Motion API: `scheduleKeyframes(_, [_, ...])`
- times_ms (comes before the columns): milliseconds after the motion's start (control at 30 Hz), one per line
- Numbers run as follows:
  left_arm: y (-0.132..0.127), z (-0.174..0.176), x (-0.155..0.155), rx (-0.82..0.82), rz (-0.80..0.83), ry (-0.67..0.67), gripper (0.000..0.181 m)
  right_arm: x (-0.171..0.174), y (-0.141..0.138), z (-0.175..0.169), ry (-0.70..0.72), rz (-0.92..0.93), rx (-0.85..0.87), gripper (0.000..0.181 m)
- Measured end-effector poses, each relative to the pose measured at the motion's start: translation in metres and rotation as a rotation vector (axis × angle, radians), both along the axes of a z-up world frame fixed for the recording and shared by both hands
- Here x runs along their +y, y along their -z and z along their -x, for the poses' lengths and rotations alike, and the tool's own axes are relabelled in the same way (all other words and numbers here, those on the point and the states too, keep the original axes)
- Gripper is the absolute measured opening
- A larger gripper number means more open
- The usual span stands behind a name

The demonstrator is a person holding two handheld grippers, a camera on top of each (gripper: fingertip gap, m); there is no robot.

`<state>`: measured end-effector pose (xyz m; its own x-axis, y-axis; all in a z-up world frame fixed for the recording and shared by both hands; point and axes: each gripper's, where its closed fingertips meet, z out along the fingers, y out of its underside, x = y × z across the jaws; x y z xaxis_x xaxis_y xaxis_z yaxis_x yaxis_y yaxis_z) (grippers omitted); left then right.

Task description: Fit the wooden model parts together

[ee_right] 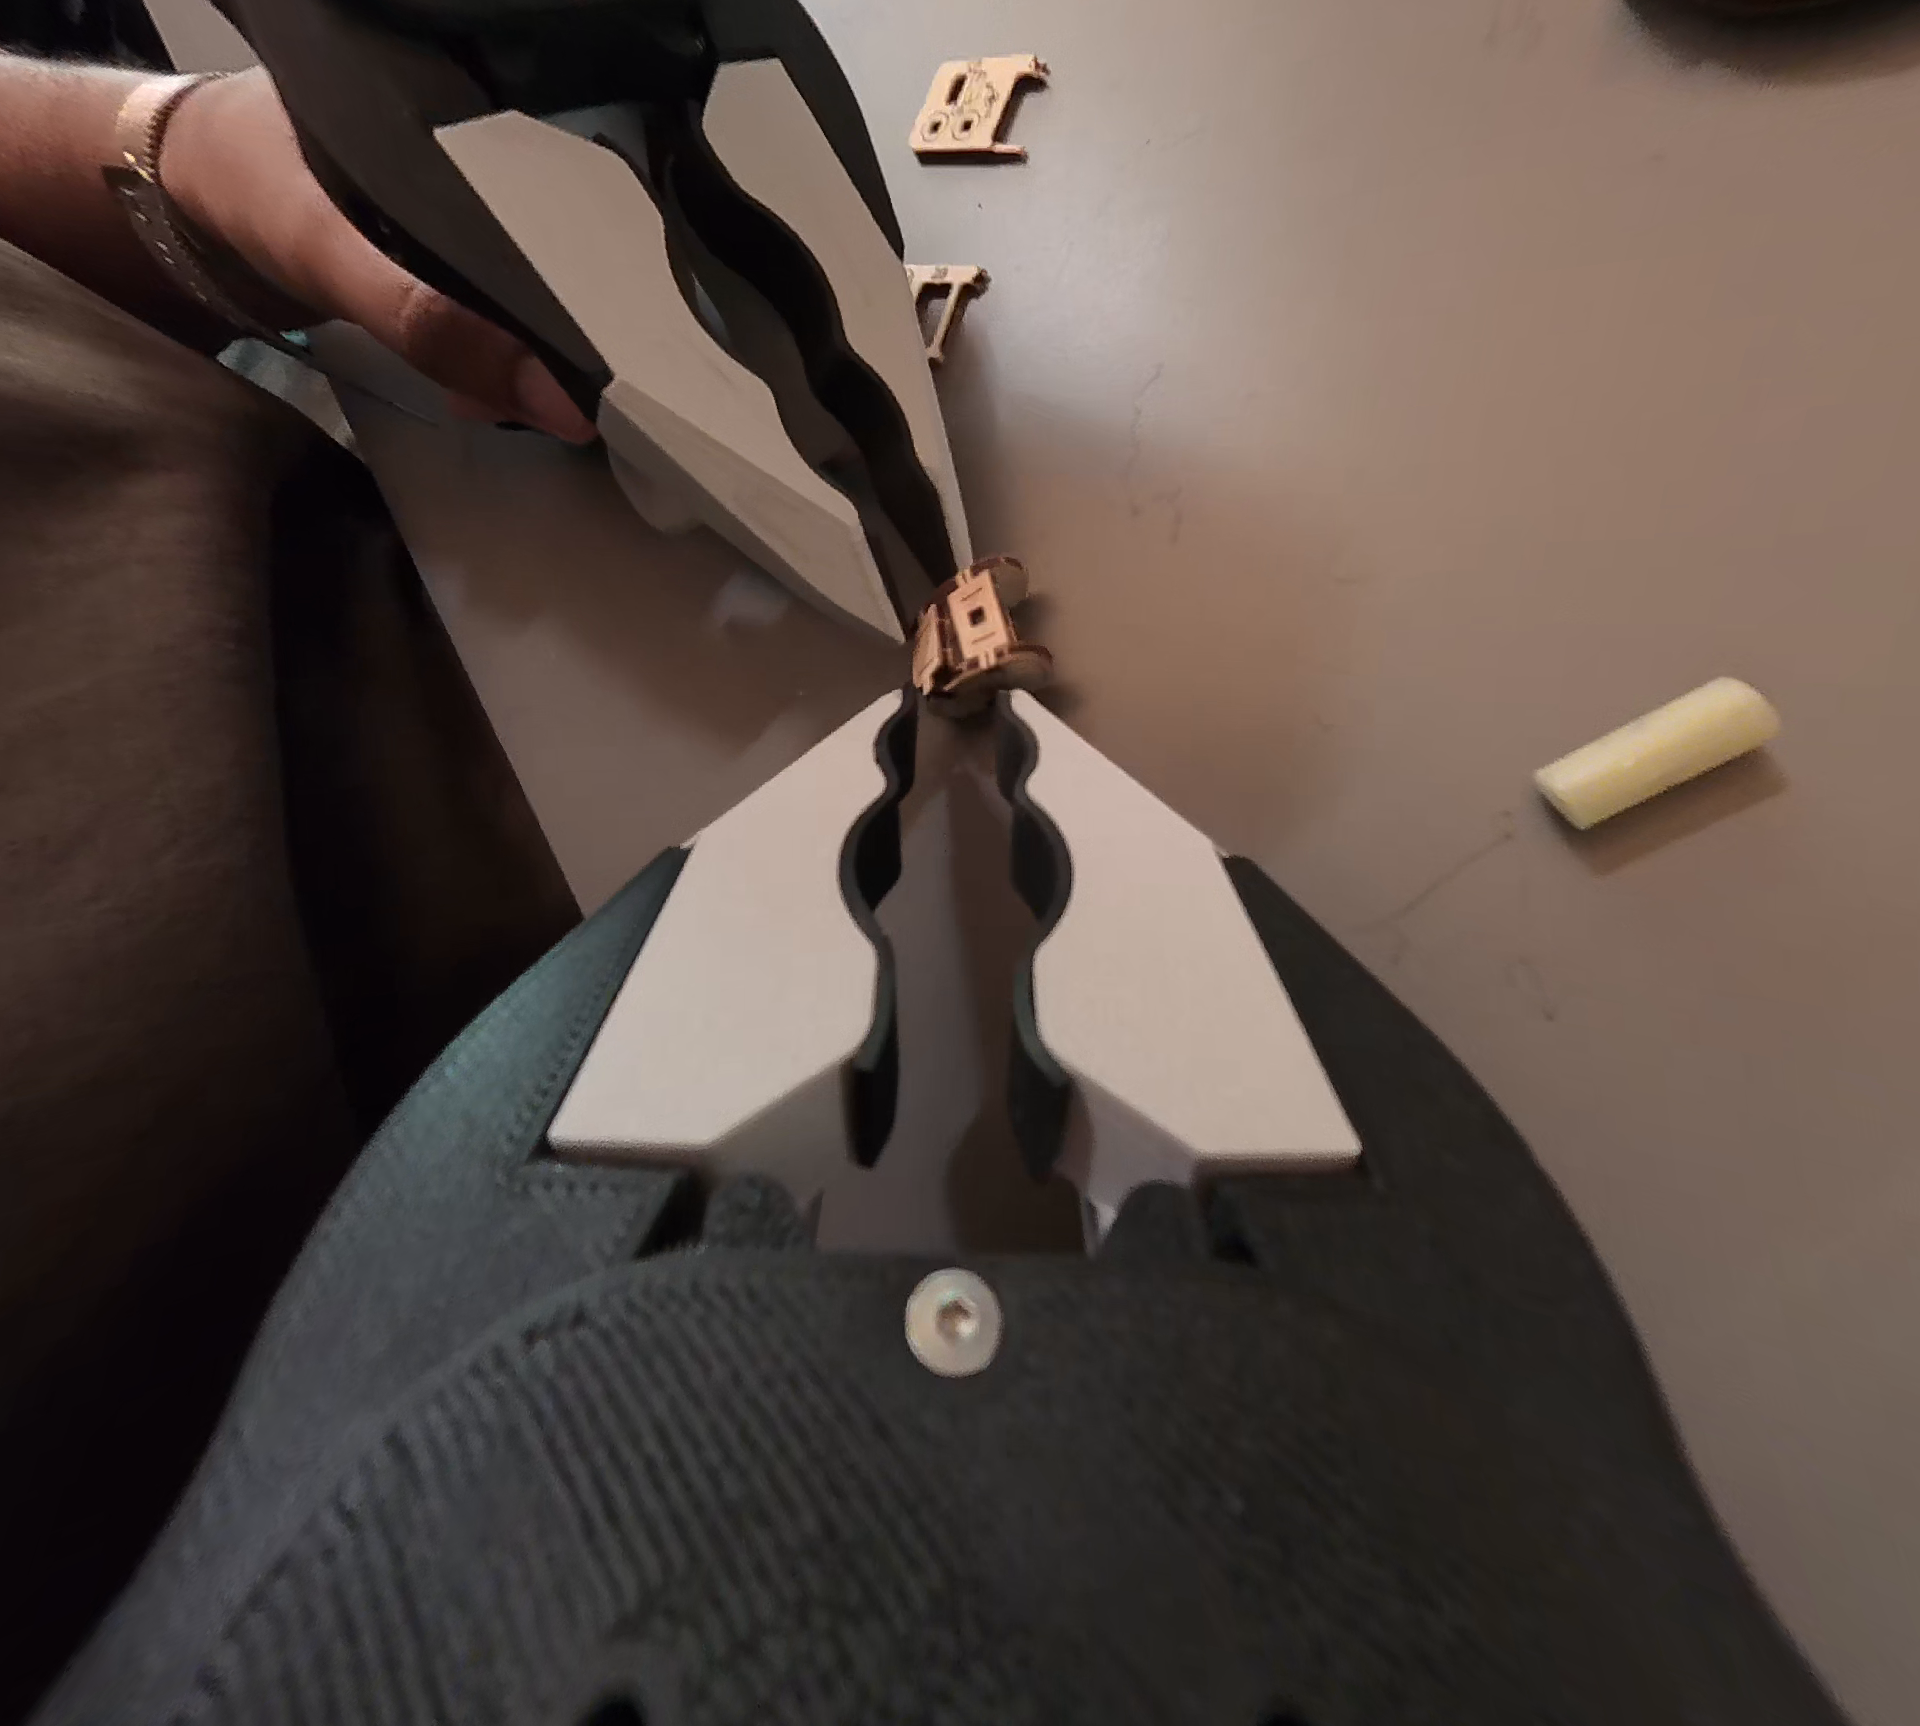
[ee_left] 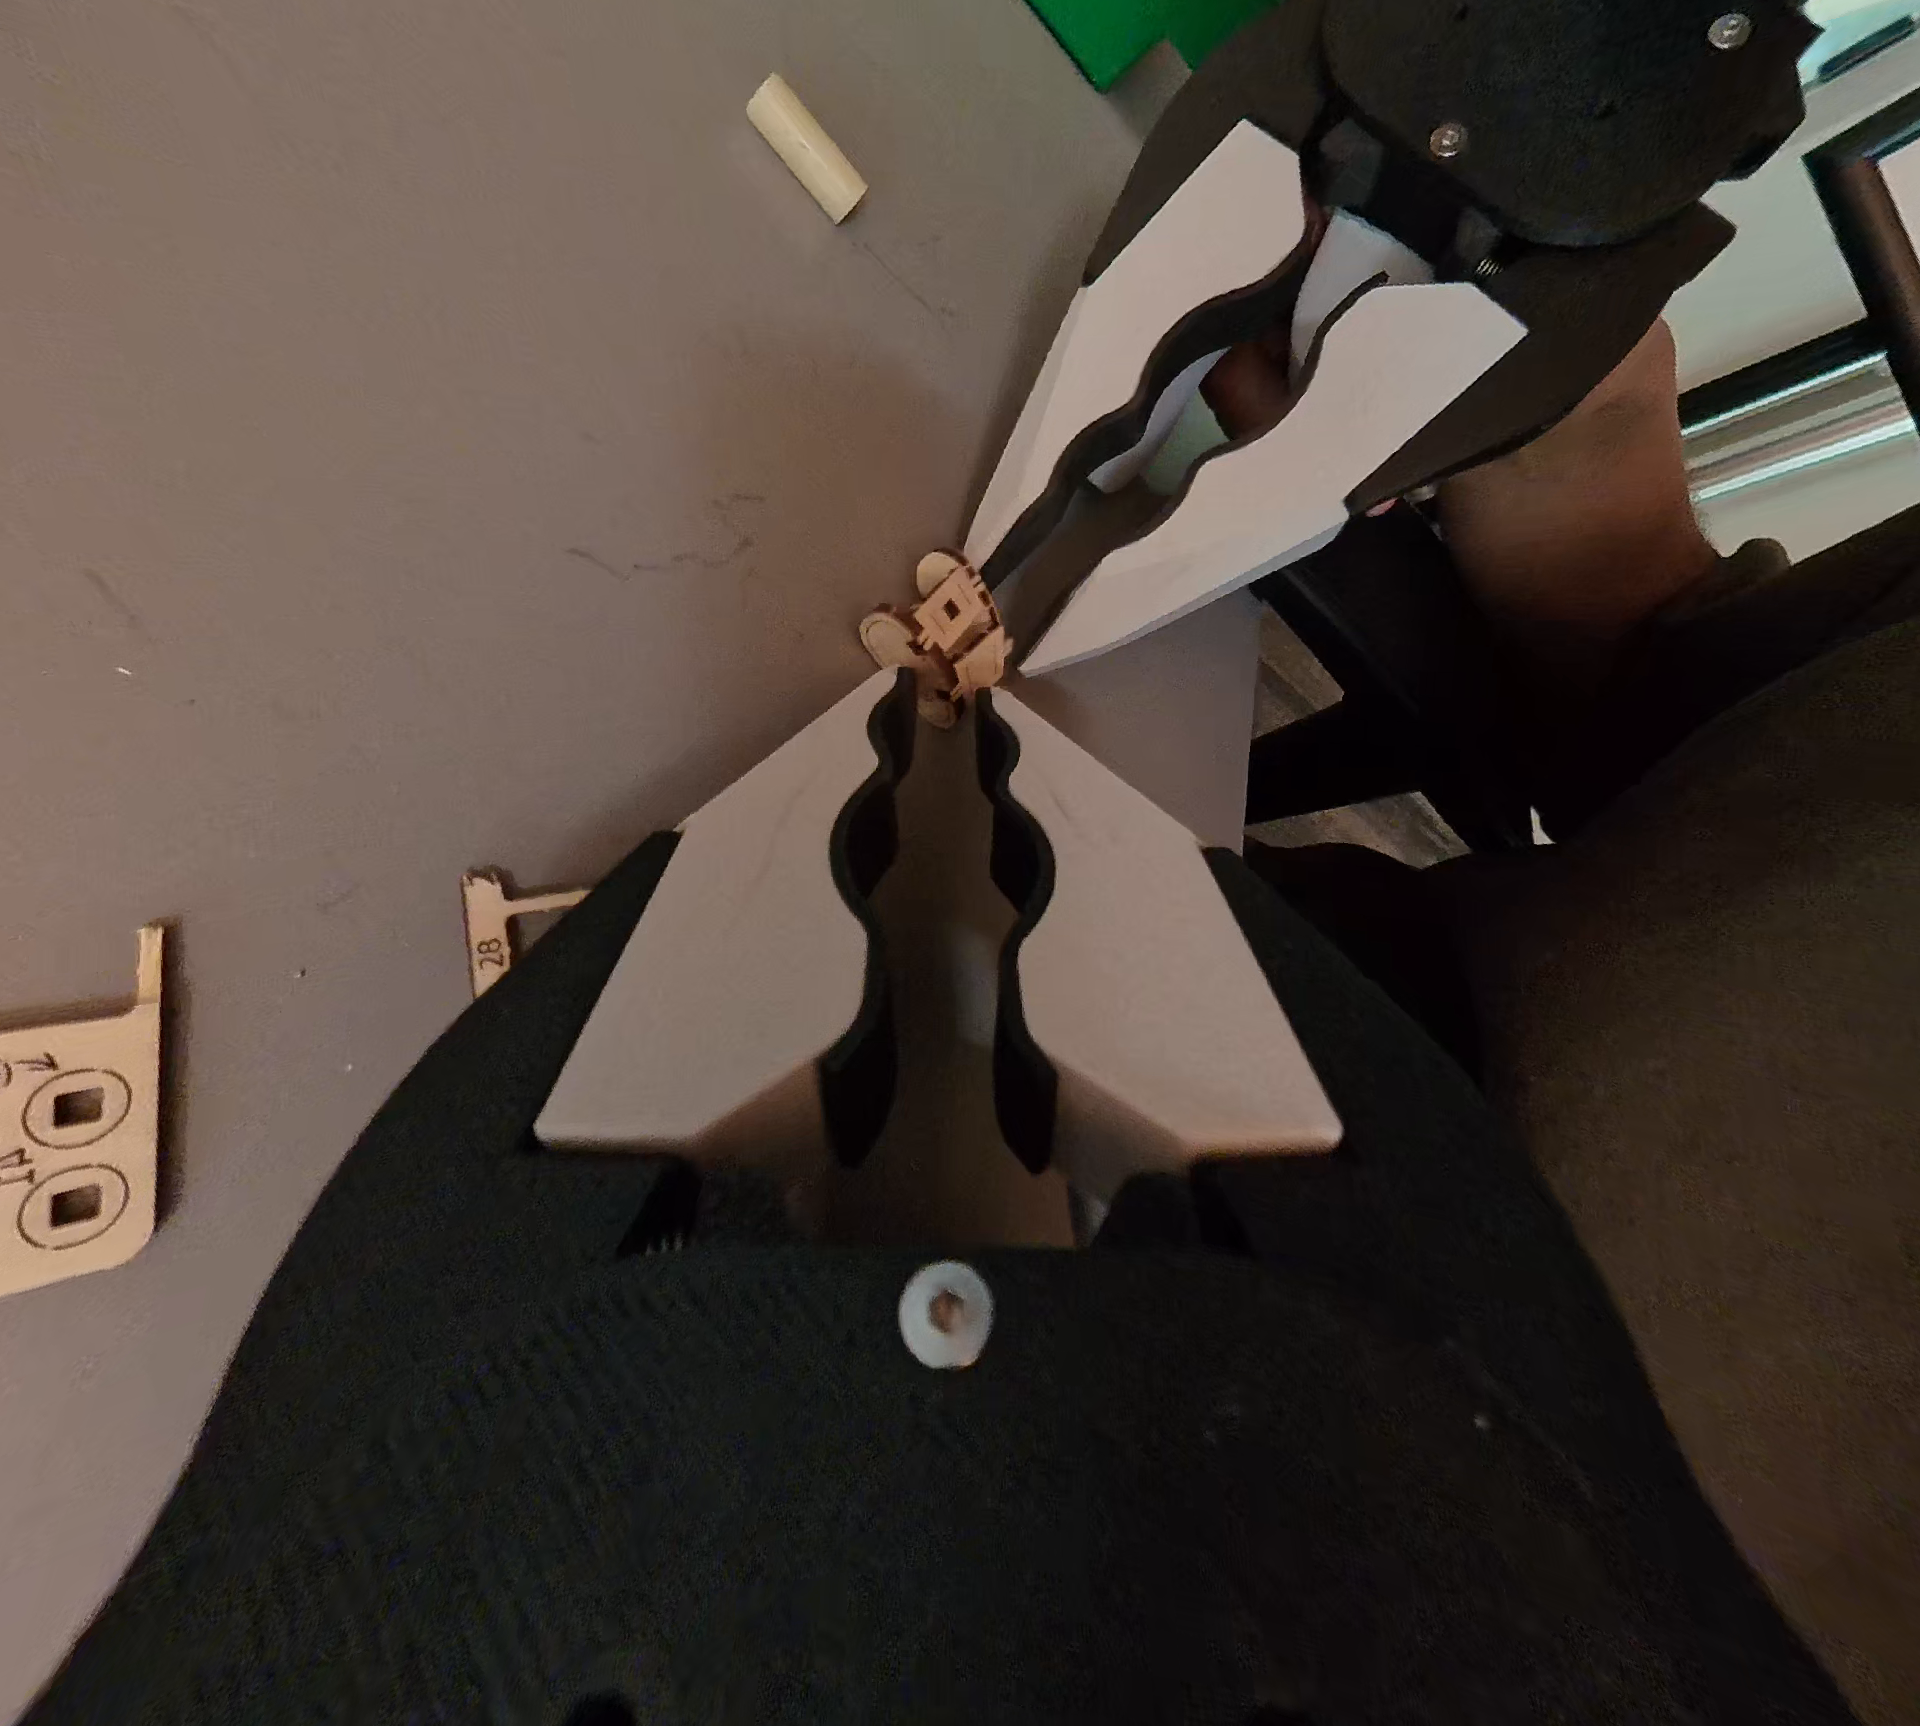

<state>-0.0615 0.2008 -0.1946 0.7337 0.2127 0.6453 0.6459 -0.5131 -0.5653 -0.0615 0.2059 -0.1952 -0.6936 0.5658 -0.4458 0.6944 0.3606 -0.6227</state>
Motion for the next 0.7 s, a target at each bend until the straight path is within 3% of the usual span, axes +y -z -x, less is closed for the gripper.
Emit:
scheduleKeyframes(333, [-0.004,-0.019,-0.022,-0.034,-0.01,-0.069,0.009,-0.011,0.003,-0.013,-0.069,-0.044,0.002,0.017])
scheduleKeyframes(467, [-0.006,-0.013,-0.028,0.008,-0.027,-0.103,0.013,0.0,0.002,-0.009,0.015,-0.054,-0.014,0.026])
scheduleKeyframes(700, [-0.002,-0.005,-0.01,0.081,-0.023,-0.062,0.019,-0.006,0.001,-0.008,0.124,-0.064,0.015,0.035])
